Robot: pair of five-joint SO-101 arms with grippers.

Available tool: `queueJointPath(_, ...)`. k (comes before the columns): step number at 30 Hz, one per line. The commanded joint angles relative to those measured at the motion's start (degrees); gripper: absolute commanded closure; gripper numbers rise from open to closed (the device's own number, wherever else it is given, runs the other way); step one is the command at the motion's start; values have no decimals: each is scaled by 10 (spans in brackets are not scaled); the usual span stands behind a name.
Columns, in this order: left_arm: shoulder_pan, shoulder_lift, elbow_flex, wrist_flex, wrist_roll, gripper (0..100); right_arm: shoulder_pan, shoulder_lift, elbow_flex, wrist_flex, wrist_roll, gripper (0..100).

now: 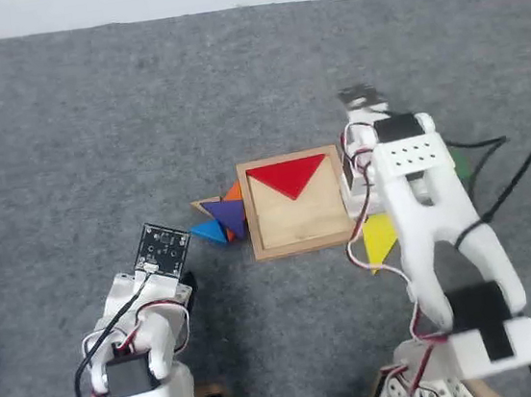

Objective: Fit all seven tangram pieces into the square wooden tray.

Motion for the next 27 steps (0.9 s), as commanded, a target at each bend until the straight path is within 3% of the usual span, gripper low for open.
queueJointPath(1,-4,-10,-5,4,-8,793,22,44,-18,-36,-124,589)
queueJointPath(10,-4,-10,-5,4,-8,793,22,253,-175,-38,-264,590)
queueJointPath(16,-3,-10,-5,4,-8,793,11,318,-234,1,-259,636)
queueJointPath(20,-3,-10,-5,4,-8,793,-12,317,-231,14,-260,612)
queueJointPath(27,-3,-10,-5,4,-8,793,-44,229,-117,-45,-265,604)
